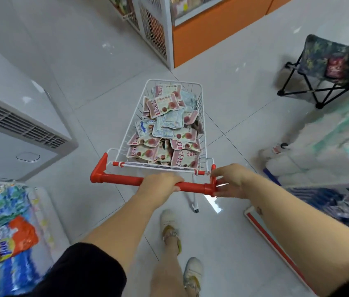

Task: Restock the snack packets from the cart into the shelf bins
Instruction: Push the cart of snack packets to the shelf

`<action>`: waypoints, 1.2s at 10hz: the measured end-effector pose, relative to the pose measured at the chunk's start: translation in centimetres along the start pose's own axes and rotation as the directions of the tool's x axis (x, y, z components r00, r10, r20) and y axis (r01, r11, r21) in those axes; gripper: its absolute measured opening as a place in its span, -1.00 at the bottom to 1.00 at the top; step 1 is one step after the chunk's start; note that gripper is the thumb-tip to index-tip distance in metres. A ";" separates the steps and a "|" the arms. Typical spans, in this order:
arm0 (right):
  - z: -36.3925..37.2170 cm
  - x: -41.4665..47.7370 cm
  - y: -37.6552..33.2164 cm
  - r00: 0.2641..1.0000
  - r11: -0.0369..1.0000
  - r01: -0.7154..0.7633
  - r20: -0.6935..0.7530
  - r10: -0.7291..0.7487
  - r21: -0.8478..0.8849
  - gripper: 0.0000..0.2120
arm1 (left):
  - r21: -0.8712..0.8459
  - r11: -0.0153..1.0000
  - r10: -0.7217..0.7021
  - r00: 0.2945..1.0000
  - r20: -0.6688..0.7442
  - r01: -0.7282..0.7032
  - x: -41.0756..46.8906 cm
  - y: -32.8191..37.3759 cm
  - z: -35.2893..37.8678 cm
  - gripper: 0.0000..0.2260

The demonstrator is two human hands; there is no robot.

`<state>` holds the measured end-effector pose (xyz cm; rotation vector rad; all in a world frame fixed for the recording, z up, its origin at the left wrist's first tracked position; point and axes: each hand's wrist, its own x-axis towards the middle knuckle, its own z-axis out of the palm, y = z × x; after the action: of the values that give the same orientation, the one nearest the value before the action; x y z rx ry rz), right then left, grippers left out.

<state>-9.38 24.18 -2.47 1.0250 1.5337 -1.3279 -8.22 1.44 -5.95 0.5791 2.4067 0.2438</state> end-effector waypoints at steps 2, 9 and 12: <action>-2.5 3.0 -8.1 0.997 0.968 0.030 -0.058 -0.045 -0.248 -0.76 | 0.025 0.999 0.046 0.998 -0.030 -0.045 6.6 -0.6 -4.5 -0.80; -9.5 14.8 -35.8 0.970 0.760 0.235 0.097 -0.223 -0.606 -0.77 | -0.151 0.978 -0.141 0.990 0.009 0.141 27.7 -5.4 -21.9 -0.81; -12.0 18.4 -46.2 0.985 0.682 0.173 0.116 -0.129 -0.710 -0.76 | -0.365 0.896 -0.240 0.967 0.084 0.254 34.5 -6.4 -27.8 -0.58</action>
<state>-59.86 32.29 -4.83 0.3487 1.8935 -0.7034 -51.92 11.02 -5.26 0.0992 2.2857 0.5600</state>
